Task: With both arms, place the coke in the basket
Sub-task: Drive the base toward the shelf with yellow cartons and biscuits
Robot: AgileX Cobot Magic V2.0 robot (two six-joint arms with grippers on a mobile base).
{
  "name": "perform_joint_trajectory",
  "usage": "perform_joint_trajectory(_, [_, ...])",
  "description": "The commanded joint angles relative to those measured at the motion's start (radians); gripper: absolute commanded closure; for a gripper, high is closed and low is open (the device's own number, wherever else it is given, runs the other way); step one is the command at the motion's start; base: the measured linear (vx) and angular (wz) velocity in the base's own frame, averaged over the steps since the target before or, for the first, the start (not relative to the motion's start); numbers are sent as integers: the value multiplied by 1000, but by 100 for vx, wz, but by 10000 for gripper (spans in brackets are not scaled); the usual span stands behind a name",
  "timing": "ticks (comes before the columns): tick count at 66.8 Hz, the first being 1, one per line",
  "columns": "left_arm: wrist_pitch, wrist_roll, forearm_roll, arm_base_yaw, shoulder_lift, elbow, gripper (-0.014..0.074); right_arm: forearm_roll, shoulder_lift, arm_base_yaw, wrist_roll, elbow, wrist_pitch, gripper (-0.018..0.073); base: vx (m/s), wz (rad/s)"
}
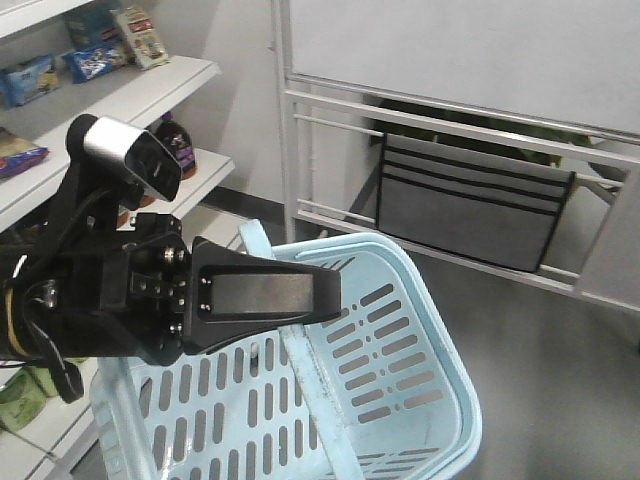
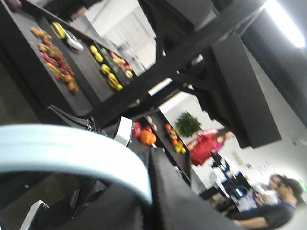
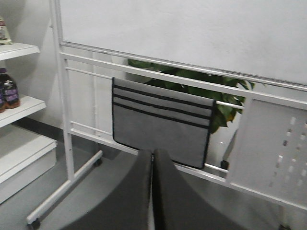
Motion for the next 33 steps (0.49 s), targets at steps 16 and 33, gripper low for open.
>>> perform_joint_trajectory(16, [-193,2,-89,-7,-33,-25,603,-12,-13,-5,-11,7,-71,564,15,58])
perform_joint_trajectory(33, [-193,2,-89,-7,-33,-25,603,-12,-13,-5,-11,7,-71,564,13,54])
